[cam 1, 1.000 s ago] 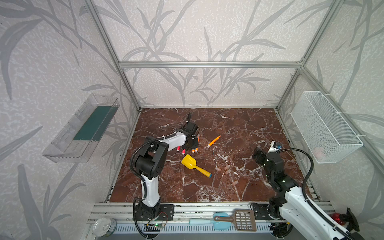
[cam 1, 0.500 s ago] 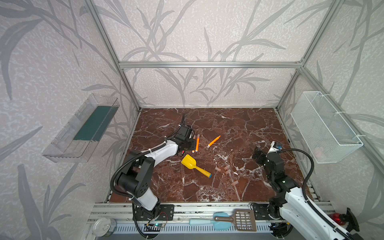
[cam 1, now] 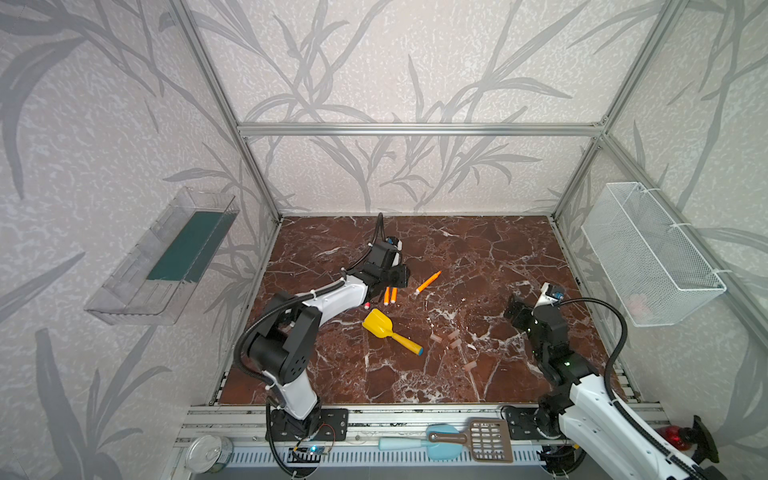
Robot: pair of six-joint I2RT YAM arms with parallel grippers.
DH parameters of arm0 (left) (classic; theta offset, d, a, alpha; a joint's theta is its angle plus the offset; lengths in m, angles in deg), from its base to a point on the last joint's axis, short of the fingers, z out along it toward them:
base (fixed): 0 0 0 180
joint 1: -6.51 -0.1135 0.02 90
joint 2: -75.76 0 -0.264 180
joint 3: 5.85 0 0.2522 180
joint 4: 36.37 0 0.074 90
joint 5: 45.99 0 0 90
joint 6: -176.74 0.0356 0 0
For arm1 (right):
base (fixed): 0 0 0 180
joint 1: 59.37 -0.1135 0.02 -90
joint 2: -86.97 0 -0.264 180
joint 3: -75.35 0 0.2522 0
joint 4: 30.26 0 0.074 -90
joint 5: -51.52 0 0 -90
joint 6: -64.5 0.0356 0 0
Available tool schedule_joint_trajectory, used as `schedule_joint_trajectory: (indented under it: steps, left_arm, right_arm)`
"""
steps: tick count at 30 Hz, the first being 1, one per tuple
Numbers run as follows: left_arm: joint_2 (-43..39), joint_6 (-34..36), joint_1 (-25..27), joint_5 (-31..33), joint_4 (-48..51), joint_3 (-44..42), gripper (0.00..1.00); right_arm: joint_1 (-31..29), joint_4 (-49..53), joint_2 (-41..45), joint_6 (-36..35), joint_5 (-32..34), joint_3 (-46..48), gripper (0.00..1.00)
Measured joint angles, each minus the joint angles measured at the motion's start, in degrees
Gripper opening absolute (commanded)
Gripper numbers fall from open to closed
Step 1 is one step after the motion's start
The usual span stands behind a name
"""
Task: Insert the pens into the pen caps
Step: 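Move the left gripper over the uncapped orange highlighter and lower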
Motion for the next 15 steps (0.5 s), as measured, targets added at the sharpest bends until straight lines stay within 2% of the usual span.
schedule_joint_trajectory:
  steps: [5,10,15]
  left_arm:
    - [9.1,5.1,4.0,0.8,4.8,10.9,0.41]
    - [14.9,8.6,8.5,2.6,11.6,17.7,0.41]
    - [19.1,9.9,8.2,4.3,17.7,22.0,0.41]
  right_arm:
    - [0.0,-0.3,1.3,0.0,-0.2,0.9,0.92]
    - [0.0,-0.8,1.9,0.0,-0.5,1.5,0.92]
    - [0.0,-1.0,1.8,0.0,-0.6,1.5,0.92]
